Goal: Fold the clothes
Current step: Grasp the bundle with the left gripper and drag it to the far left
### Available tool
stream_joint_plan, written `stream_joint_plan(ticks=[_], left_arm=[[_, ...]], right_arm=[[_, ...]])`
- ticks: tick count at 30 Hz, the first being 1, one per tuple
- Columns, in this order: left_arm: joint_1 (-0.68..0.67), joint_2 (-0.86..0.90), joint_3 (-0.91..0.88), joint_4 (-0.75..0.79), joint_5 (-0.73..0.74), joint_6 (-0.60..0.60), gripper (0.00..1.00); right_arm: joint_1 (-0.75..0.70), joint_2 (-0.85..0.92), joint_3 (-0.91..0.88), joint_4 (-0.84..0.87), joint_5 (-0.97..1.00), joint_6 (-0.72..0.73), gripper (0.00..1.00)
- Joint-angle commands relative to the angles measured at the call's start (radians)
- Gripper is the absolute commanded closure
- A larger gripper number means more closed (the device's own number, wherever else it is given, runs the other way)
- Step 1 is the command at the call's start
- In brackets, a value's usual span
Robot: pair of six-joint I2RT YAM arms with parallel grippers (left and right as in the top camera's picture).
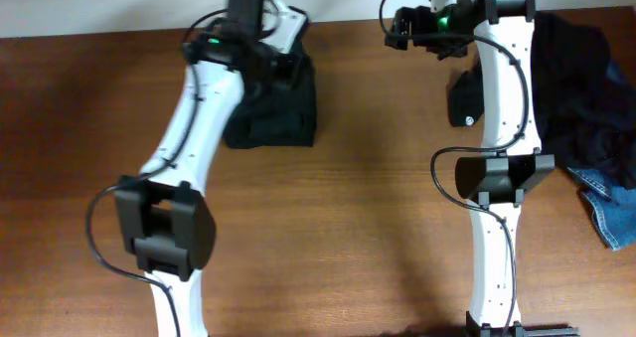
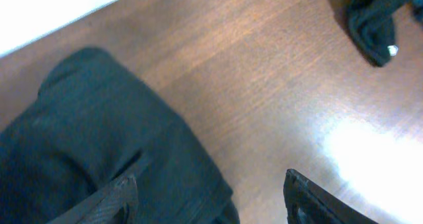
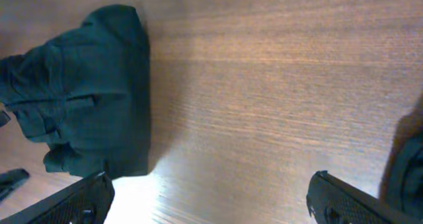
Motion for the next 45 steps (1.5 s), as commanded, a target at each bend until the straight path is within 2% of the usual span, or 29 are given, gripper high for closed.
stream_joint_plan(ticks=[1,6,17,22,33,36,39,45], left_arm=[[-0.084,0.025,-0.004,0.034,-0.256,-0.005,0.30],[-0.145,0.122,-0.004,0.058,-0.438,-0.030,0.29],[-0.162,0.261,-0.004,0.125,-0.518,-0.028,0.29],[-0.162,0.320,-0.004,0.124,-0.603,-0.010,0.29],[-0.153,0.370,-0.004,-0.026,-0.857,0.003,0.30],[-0.142,0.370,-0.004,-0.089,-0.898,-0.035,0.32],[-0.109,0.370,-0.004,-0.185,-0.901,-0.130,0.33],[-0.034,0.369,-0.004,-0.268,-0.888,-0.296,0.34]], right_arm=[[0.001,-0.027,0.004,-0.014,-0.006,-0.023,0.01],[0.001,-0.027,0.004,-0.030,-0.006,-0.046,0.01],[0.001,-0.027,0.004,-0.036,-0.006,-0.049,0.01],[0.001,-0.027,0.004,-0.036,-0.006,-0.048,0.01],[0.002,-0.027,0.004,-0.035,-0.006,-0.048,0.01],[0.002,-0.026,0.004,-0.035,-0.007,-0.048,0.01],[0.002,-0.026,0.004,-0.036,-0.007,-0.048,0.01],[0.004,-0.026,0.004,-0.037,-0.006,-0.049,0.01]])
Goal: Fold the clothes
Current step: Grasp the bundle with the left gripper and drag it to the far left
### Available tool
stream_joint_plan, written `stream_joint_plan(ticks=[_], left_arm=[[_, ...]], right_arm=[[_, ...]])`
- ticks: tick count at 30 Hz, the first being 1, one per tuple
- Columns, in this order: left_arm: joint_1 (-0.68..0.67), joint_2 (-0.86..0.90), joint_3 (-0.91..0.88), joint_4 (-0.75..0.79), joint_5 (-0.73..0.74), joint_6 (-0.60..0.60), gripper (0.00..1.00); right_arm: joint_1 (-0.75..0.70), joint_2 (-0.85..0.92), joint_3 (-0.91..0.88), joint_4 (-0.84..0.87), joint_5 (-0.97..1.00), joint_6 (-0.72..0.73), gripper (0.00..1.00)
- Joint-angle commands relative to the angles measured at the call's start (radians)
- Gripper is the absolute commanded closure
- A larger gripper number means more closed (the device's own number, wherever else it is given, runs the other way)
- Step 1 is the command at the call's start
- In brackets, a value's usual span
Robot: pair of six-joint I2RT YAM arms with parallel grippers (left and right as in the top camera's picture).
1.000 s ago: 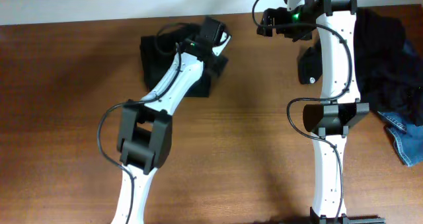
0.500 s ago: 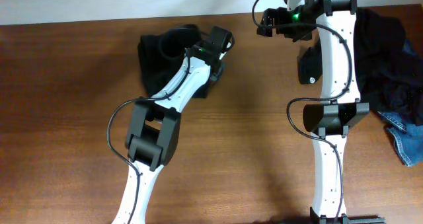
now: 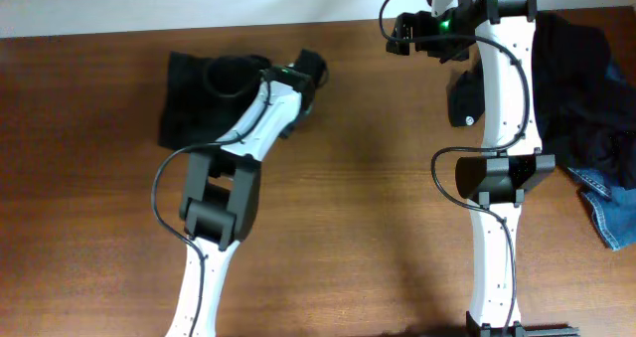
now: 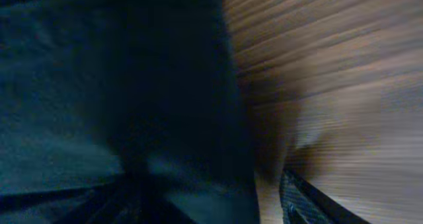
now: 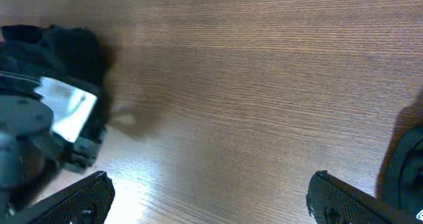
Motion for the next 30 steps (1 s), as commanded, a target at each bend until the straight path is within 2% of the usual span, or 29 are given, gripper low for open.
stream_joint_plan(ticks=[1,14,18,30], left_arm=[[0.089,0.048,-0.019,-0.045,0.031,-0.166,0.33],[0.269,0.016,-0.019,-0.108,0.130,-0.280,0.33],[0.327,-0.017,-0.019,-0.108,0.198,-0.284,0.33],[0.498,-0.091,-0.019,-0.120,0.202,-0.287,0.34]], right_arm=[[0.006,-0.026,0.004,0.000,-0.006,-0.014,0.01],[0.026,-0.026,0.004,0.001,-0.005,-0.066,0.01],[0.031,-0.026,0.004,0.002,-0.005,-0.067,0.01],[0.031,-0.026,0.004,0.001,-0.005,-0.074,0.01]])
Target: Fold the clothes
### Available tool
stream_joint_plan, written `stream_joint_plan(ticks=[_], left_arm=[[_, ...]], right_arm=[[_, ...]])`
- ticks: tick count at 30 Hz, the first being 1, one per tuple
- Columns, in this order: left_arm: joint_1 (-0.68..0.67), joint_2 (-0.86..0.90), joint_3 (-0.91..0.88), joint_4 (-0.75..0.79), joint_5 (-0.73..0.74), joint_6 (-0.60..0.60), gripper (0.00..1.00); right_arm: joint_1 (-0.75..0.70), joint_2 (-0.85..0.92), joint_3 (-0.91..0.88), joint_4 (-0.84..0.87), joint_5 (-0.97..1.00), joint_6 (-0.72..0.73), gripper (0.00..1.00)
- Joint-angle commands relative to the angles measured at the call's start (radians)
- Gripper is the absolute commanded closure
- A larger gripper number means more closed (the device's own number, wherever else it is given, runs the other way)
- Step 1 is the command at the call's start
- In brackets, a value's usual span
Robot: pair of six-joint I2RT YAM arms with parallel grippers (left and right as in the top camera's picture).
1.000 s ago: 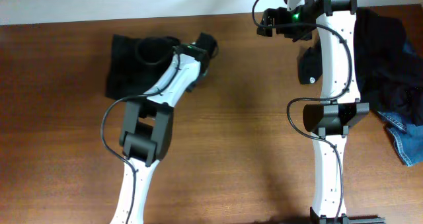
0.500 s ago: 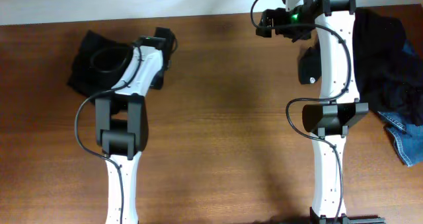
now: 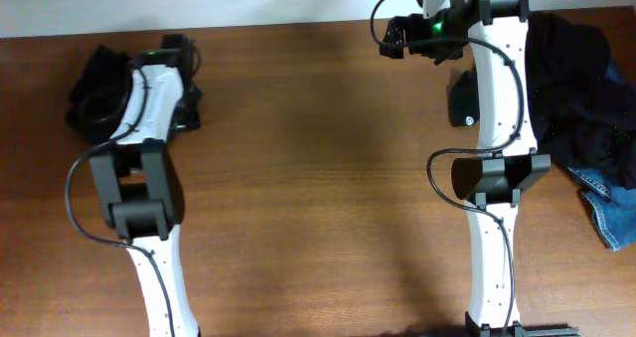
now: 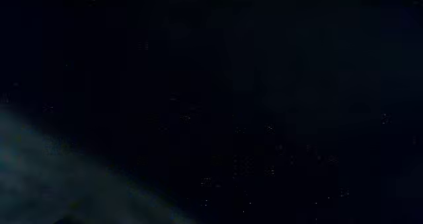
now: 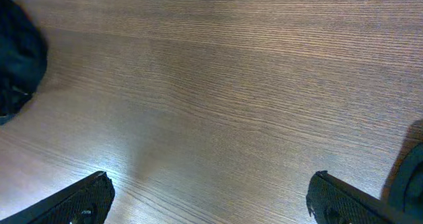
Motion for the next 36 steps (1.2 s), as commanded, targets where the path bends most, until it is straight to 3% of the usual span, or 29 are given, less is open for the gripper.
stream_joint_plan(ticks=[1,20,36], left_arm=[[0.060,-0.043,-0.016,-0.010,0.015,-0.026,0.34],[0.274,-0.161,-0.016,-0.018,0.063,0.023,0.33],[0.363,-0.161,-0.016,-0.024,0.079,0.064,0.33]], right_arm=[[0.005,-0.026,0.004,0.001,-0.005,-0.021,0.01],[0.005,-0.026,0.003,0.010,-0.005,-0.039,0.01],[0.004,-0.026,0.003,-0.003,-0.001,-0.047,0.01]])
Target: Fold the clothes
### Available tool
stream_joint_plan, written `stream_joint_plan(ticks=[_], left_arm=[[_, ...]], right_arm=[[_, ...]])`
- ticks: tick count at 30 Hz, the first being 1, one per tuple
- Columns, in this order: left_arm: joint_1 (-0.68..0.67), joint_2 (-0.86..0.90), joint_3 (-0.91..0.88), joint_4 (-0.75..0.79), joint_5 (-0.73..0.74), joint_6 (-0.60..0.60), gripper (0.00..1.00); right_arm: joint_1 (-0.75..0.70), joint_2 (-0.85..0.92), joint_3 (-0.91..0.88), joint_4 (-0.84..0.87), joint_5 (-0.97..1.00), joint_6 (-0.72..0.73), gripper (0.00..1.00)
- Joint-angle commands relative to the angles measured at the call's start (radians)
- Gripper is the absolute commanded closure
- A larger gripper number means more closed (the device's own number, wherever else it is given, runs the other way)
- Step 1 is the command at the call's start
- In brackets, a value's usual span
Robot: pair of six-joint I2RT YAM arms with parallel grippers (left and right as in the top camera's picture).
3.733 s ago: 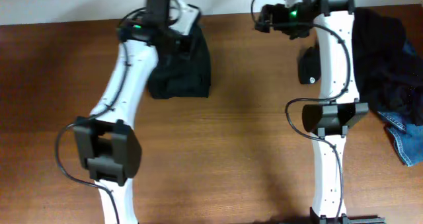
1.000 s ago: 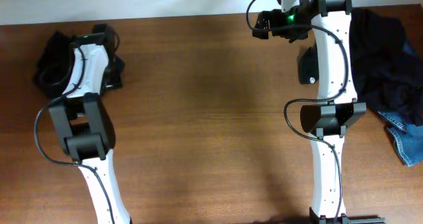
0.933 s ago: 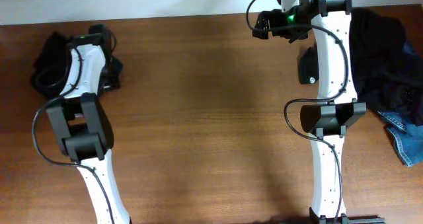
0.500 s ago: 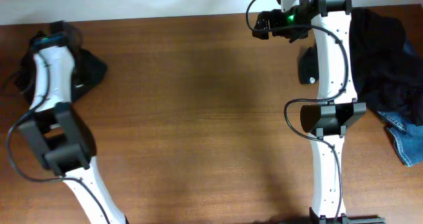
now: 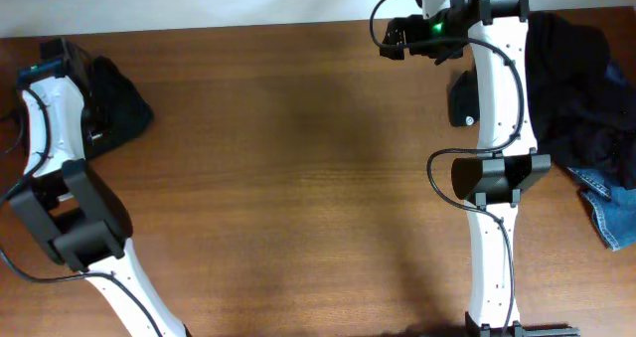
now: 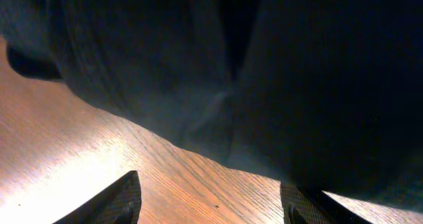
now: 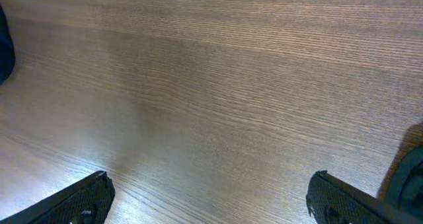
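A folded black garment (image 5: 121,108) lies at the table's far left edge; in the left wrist view the folded black garment (image 6: 264,65) fills the upper part of the picture. My left gripper (image 6: 211,204) is open just in front of its edge, with bare wood between the fingers (image 6: 117,199). My right gripper (image 7: 211,201) hangs open over bare wood near the table's far edge. It holds nothing, and shows in the overhead view as the right gripper (image 5: 393,39).
A pile of dark unfolded clothes (image 5: 581,84) lies at the back right, with blue jeans (image 5: 608,210) below it. A small black item (image 5: 462,98) sits beside the right arm. The wooden table (image 5: 298,178) stretches between the two arms.
My left arm has swung further left and the black garment now lies at the far left edge. The left wrist view, then black with cloth, now shows the garment's edge, wood and open fingers.
The folded black garment lay left of the table's middle at the back, my open left gripper over it. It then stood further left at each moment with the left arm on it, and now rests at the far left. My right gripper stayed open at the back.
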Motion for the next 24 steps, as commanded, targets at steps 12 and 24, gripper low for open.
stream_joint_plan(ticks=[12,24], left_arm=[[0.080,-0.032,-0.002,0.068,0.092,0.132,0.33],[-0.134,-0.200,0.013,0.232,0.328,0.252,0.28]], right_arm=[[0.005,-0.026,0.003,0.014,-0.003,-0.033,0.01],[0.006,-0.026,0.003,0.023,-0.003,-0.033,0.01]])
